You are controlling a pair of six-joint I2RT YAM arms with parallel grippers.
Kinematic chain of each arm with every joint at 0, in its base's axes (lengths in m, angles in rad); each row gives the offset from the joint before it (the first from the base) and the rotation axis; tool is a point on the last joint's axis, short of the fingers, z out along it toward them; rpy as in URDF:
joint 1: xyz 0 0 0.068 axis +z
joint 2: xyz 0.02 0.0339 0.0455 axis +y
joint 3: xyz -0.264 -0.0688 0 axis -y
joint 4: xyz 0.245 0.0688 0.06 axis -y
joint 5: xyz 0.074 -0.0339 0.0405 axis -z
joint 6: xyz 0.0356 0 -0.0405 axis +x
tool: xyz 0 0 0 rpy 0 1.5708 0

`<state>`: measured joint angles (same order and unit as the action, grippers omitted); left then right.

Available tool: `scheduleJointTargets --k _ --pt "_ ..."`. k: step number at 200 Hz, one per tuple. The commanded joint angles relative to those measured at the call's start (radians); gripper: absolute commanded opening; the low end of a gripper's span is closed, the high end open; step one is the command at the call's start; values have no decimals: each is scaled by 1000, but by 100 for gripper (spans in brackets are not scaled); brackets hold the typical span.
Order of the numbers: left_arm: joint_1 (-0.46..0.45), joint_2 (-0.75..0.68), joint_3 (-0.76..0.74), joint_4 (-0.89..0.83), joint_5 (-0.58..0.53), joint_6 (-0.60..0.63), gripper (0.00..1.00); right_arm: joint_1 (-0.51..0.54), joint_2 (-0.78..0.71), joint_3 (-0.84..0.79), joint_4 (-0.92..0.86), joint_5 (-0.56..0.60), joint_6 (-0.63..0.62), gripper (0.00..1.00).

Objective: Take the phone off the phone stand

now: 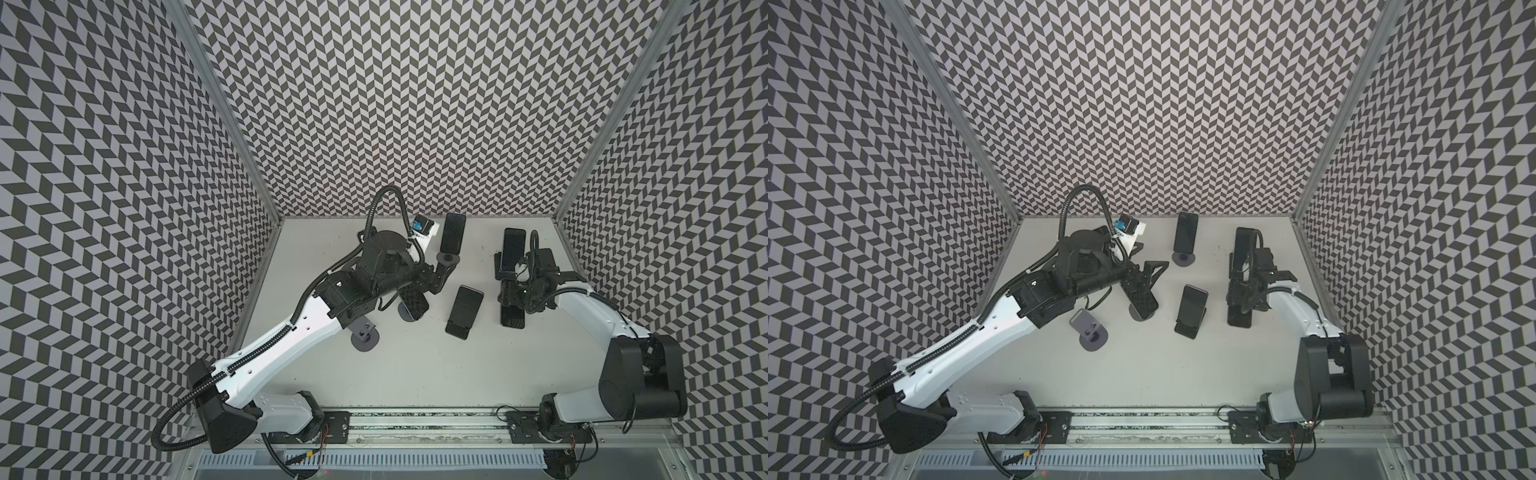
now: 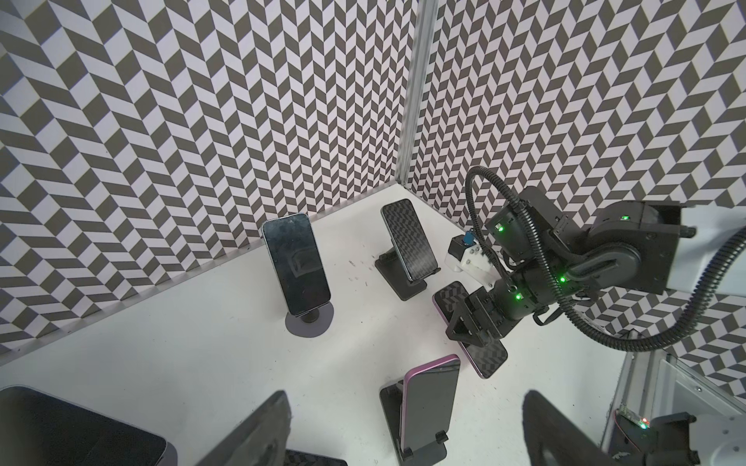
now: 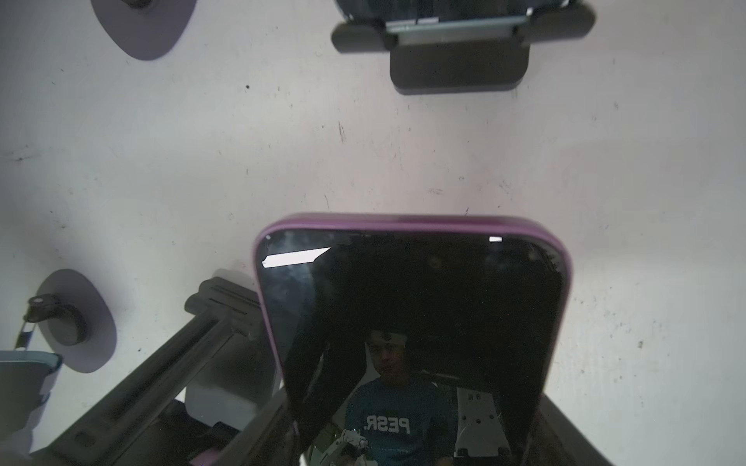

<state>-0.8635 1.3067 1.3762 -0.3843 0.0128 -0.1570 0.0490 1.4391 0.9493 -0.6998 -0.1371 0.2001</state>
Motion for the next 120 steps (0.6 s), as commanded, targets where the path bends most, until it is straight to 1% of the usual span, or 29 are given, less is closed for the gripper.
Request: scheduleJointTargets --k 1,53,86,120 --pt "-5 -28 1 -8 -23 -10 90 -5 -18 -26 49 -45 74 45" --pt "-4 -41 -18 -21 -54 -24 90 -16 -22 -71 86 23 85 45" --pt "1 -60 -70 7 -92 -47 90 -59 5 -110 122 -11 116 44" --pt "17 -55 -65 2 -97 -47 90 -82 24 -106 129 6 107 44"
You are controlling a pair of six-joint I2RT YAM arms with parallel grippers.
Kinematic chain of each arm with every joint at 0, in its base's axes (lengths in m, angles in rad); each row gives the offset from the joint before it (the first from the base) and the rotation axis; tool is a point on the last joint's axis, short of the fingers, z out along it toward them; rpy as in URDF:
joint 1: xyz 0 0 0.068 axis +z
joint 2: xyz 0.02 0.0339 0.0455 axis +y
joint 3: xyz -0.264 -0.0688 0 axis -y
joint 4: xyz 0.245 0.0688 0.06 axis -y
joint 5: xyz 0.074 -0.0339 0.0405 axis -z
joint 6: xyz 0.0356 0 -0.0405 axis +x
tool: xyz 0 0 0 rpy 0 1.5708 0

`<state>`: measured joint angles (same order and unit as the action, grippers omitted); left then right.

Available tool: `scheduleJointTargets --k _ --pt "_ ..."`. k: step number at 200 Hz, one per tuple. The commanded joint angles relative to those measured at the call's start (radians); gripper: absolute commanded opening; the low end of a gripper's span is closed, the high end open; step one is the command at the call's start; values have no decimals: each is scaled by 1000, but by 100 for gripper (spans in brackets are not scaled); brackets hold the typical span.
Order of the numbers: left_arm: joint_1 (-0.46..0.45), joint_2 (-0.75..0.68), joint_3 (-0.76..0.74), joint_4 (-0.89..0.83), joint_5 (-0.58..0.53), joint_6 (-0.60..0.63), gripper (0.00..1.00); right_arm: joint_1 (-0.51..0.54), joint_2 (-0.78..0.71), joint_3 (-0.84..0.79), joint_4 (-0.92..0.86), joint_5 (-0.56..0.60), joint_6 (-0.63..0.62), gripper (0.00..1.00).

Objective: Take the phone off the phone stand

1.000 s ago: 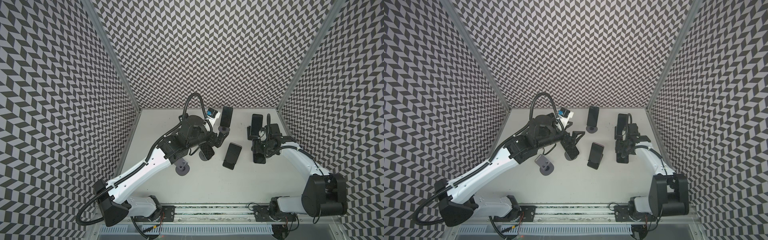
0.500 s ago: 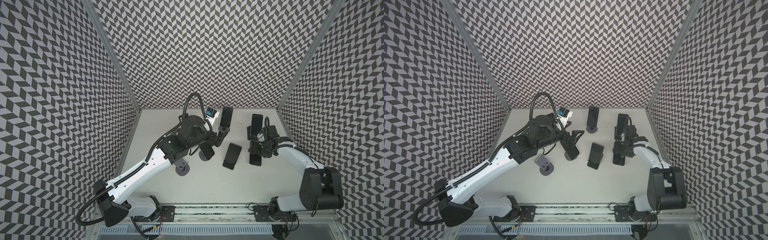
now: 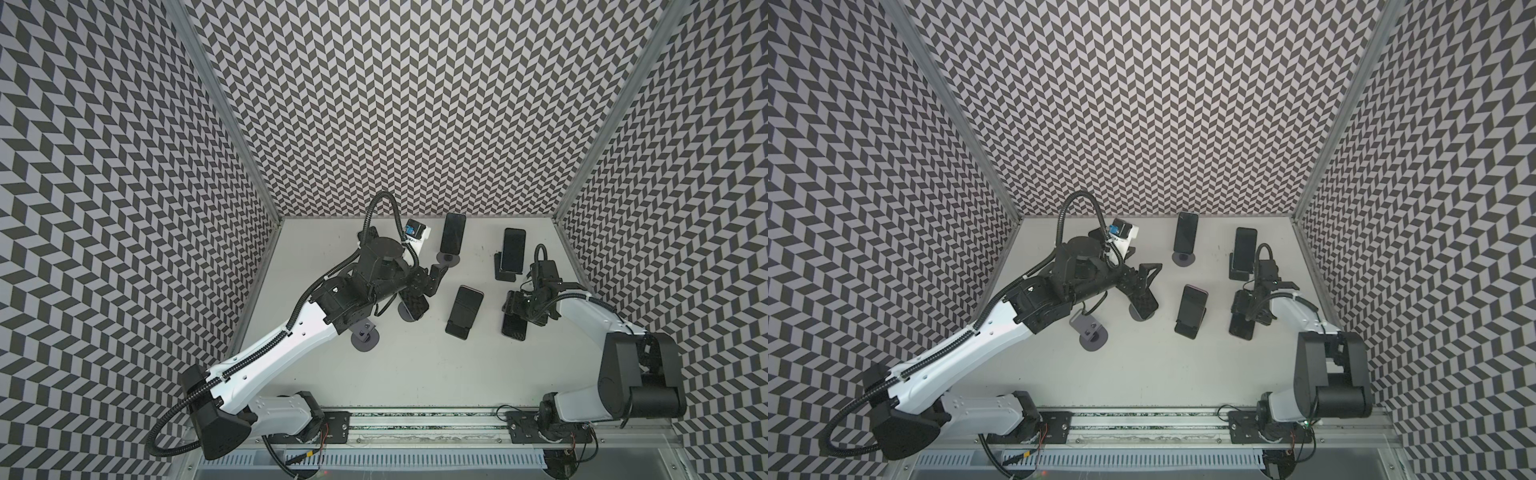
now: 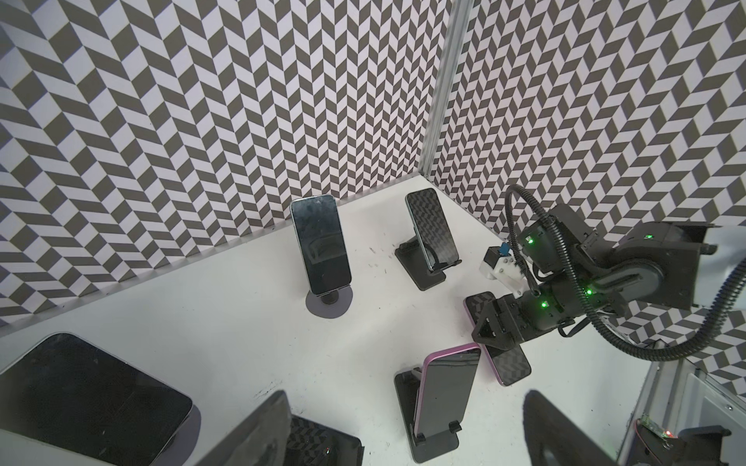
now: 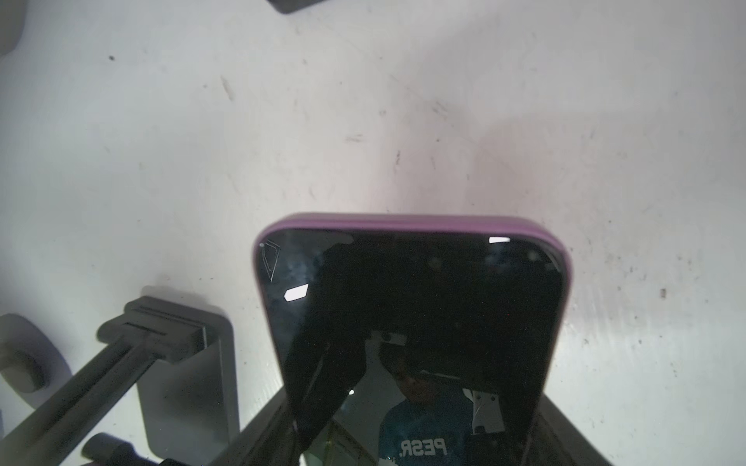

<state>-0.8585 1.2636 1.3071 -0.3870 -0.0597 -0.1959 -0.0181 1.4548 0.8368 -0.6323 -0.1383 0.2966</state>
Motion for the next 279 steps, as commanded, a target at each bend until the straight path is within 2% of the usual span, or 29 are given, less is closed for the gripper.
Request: scheduleJointTargets --k 1,80,155,279 --pt "13 -12 4 5 -25 -8 90 -14 9 6 62 7 10 44" --pt "36 -22 2 4 -48 -10 91 -82 42 -6 79 64 -32 44" --pt "53 -37 -8 2 -54 -8 91 -138 68 -11 96 45 -42 43" --pt "94 -64 -20 5 -39 13 91 -140 151 17 100 59 -68 42"
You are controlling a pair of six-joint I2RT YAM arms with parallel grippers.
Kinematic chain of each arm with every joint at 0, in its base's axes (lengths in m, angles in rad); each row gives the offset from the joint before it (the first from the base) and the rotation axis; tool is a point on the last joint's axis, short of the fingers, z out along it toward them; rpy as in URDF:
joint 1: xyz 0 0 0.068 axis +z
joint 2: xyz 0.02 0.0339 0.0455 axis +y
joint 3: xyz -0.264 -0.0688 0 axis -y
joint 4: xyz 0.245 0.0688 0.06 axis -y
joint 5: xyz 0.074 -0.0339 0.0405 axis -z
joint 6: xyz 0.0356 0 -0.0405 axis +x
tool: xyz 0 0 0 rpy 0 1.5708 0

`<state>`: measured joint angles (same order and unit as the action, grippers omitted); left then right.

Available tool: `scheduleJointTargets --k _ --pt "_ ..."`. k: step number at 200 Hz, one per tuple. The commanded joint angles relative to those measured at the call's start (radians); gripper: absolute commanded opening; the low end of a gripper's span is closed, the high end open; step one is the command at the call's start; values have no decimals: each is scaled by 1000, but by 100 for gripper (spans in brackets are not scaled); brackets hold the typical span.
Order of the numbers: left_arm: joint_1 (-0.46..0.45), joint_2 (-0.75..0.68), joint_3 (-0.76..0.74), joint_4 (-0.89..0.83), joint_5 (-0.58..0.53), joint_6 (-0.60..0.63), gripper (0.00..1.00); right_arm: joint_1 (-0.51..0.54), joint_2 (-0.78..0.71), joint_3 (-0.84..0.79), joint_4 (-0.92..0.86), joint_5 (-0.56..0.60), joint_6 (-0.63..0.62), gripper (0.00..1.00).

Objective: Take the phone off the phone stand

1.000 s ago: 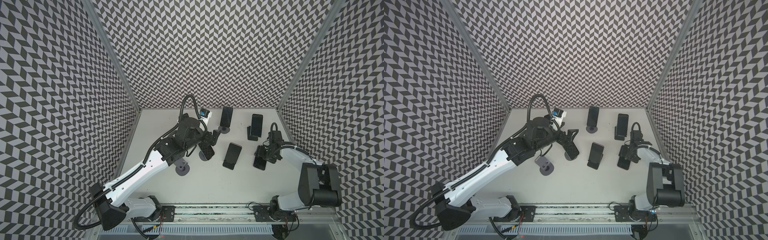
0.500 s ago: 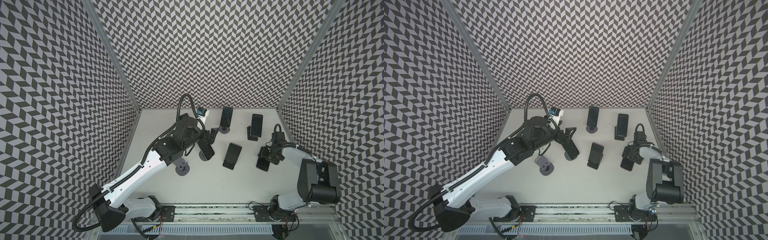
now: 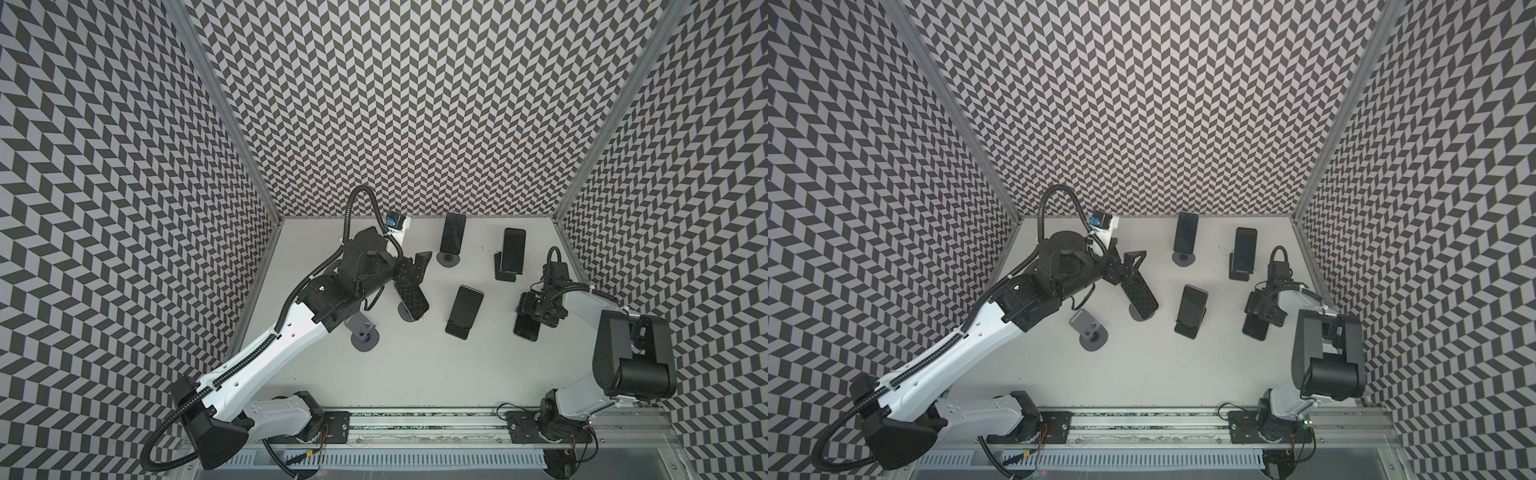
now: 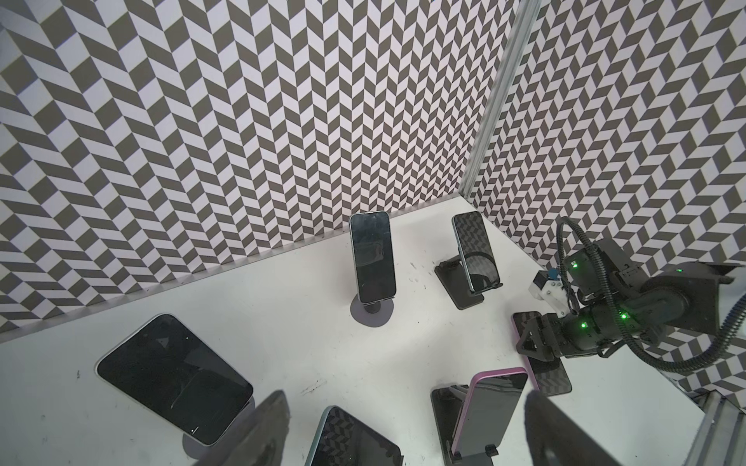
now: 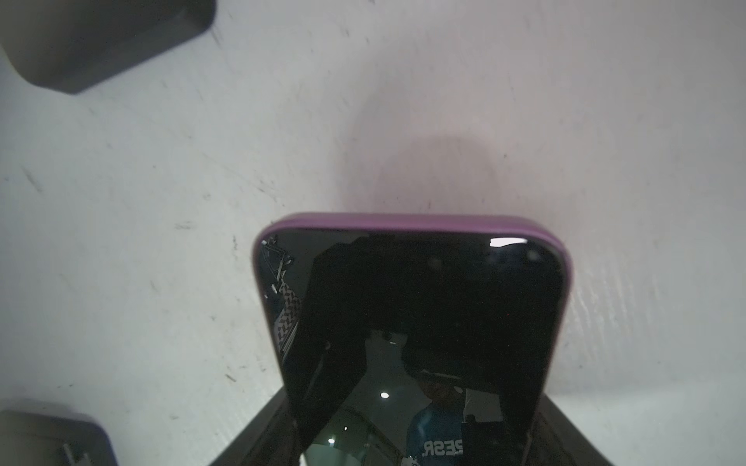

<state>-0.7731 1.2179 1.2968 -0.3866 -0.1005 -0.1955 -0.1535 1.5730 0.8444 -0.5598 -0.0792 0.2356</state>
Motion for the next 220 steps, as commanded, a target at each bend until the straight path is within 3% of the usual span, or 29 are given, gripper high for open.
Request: scheduleJointTargets --k 1,220 --pt "9 -18 -10 5 2 13 91 -4 34 9 28 0 -7 43" --pt "57 -26 -5 -15 -8 -18 91 -3 159 38 34 44 -19 53"
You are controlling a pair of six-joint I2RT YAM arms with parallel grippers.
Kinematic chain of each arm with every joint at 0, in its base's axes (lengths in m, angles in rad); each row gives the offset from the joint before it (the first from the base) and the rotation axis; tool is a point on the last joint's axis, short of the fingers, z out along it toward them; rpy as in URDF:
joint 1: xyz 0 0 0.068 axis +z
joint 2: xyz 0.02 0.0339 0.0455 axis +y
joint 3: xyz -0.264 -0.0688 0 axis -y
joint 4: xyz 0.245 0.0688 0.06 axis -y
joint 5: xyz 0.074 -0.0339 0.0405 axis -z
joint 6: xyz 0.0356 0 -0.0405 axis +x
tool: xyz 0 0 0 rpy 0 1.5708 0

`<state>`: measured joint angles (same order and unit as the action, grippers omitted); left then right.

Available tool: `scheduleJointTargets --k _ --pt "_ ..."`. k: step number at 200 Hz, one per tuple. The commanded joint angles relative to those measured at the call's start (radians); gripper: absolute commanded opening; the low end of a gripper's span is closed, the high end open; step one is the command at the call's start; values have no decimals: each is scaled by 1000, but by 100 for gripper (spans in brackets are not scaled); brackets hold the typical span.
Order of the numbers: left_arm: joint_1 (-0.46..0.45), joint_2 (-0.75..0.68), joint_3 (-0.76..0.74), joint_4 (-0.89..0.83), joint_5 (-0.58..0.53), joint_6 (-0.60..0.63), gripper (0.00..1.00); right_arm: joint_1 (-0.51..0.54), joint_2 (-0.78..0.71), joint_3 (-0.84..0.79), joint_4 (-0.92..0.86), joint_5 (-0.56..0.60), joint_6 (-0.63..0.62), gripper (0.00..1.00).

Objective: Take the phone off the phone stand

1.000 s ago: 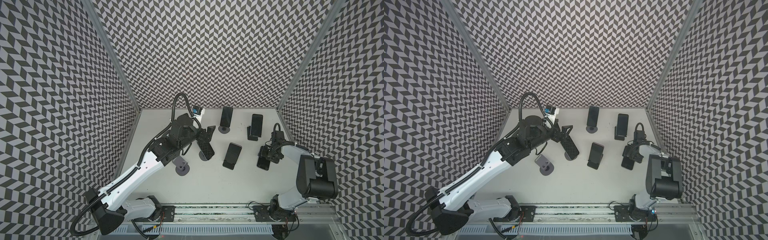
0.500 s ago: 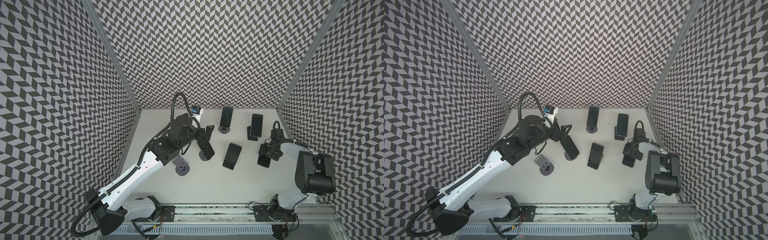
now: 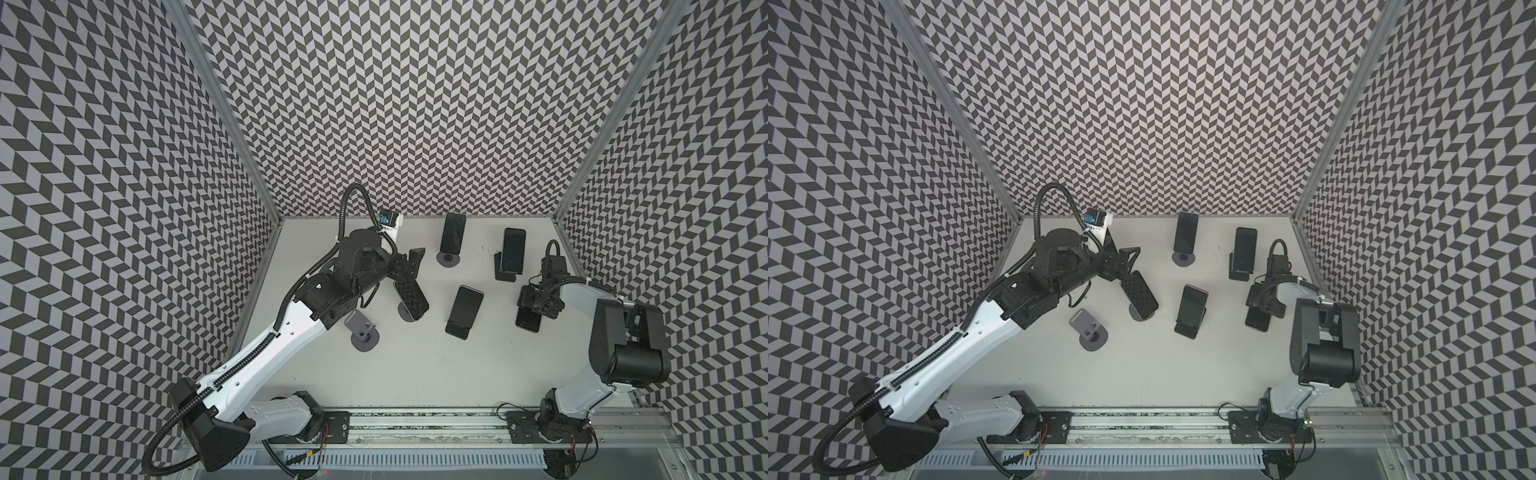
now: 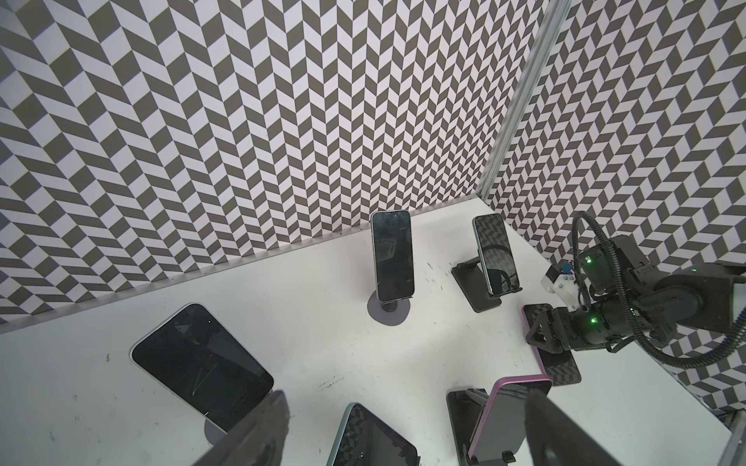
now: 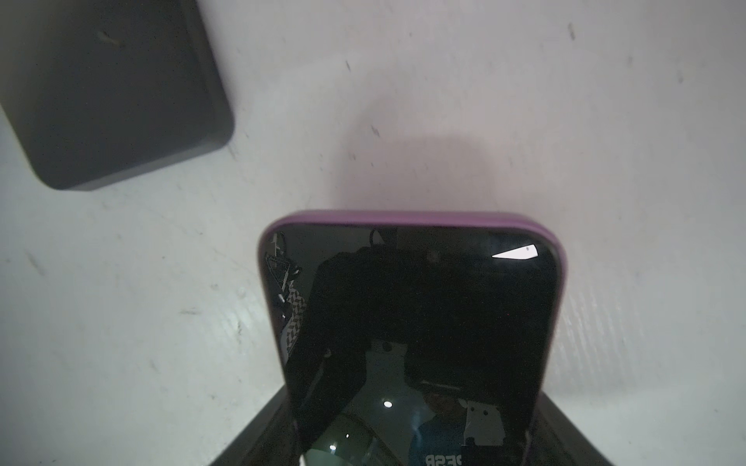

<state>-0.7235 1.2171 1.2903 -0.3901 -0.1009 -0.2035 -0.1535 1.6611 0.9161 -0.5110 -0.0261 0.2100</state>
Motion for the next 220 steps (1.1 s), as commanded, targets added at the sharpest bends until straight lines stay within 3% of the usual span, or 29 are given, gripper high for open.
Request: scheduleJointTargets --k 1,98,165,220 --pt "8 -25 1 -12 -8 -10 91 -2 71 -35 -15 -9 6 53" --pt "21 -41 -17 -17 -25 -12 92 13 77 -43 -7 6 18 60" --pt "29 -45 -19 -20 -31 -13 92 14 78 -49 -1 0 30 77" --pt "33 -50 -16 -22 -39 -11 92 15 83 -31 -9 3 31 84"
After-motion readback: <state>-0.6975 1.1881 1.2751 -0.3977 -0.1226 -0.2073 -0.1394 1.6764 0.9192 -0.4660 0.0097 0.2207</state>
